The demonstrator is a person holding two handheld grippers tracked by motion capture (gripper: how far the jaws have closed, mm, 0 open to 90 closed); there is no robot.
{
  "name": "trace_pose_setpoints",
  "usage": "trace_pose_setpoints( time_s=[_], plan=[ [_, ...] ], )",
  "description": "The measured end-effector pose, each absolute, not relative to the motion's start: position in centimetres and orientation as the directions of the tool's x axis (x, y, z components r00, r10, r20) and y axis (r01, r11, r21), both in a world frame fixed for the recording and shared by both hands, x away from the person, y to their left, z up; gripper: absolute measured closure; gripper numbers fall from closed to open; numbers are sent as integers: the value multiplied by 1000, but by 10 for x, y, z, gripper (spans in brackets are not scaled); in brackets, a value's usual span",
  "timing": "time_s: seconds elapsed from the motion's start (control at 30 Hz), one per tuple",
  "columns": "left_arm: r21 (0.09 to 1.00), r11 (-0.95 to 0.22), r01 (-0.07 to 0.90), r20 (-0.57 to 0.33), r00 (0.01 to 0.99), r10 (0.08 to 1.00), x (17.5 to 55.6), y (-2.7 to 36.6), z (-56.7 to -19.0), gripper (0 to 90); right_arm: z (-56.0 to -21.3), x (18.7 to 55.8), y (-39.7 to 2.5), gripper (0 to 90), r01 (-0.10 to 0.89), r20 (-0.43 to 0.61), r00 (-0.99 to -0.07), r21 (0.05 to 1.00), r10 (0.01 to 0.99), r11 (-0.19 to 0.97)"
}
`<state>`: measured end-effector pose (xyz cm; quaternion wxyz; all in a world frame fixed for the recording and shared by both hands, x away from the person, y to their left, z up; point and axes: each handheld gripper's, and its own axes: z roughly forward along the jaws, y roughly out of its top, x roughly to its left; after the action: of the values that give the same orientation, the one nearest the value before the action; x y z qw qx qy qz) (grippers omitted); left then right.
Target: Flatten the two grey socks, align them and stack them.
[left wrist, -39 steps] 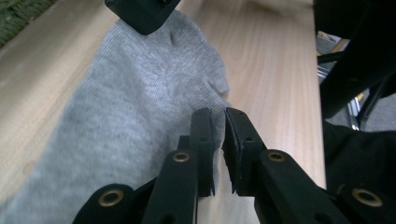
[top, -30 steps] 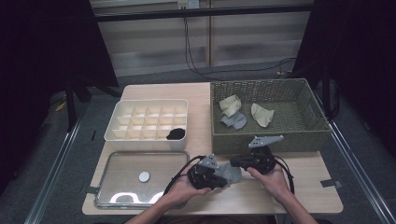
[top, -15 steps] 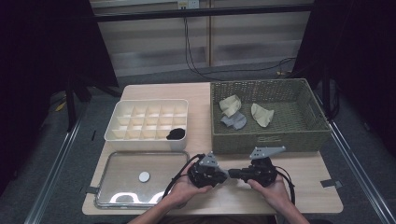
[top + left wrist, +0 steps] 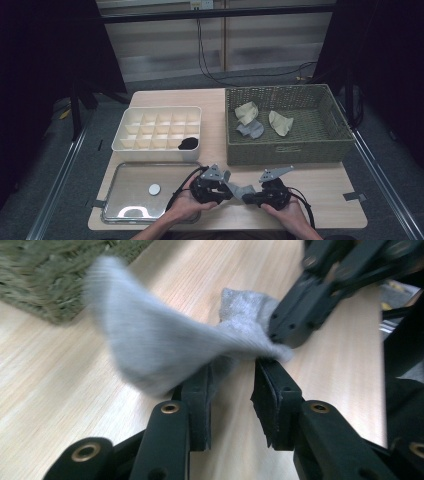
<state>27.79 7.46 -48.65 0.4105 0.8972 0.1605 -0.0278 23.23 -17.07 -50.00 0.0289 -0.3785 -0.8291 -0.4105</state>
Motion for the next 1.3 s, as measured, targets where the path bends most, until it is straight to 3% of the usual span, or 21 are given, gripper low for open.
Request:
trace_pose_setpoints(
  time_s=[0.3,0.6,0.77,1.0,1.3],
  plan=[
    [793,-528,302,-193,948,253,270,101,-464,680,-502,236,-170,899,646,338,-714,656,613,391],
    [819,-498,286,-196,954,225,279,84,-454,707,-504,239,-167,898,644,356,-724,656,590,394],
    [790,-540,290,-187,953,239,280,80,-462,696,-504,236,-164,898,638,366,-737,654,568,407],
    [693,-623,364,-160,919,359,291,94,-491,712,-503,231,-161,896,630,365,-751,646,551,431],
    [670,-634,385,-203,917,342,289,94,-494,714,-500,232,-164,893,611,315,-757,654,573,446]
  ],
)
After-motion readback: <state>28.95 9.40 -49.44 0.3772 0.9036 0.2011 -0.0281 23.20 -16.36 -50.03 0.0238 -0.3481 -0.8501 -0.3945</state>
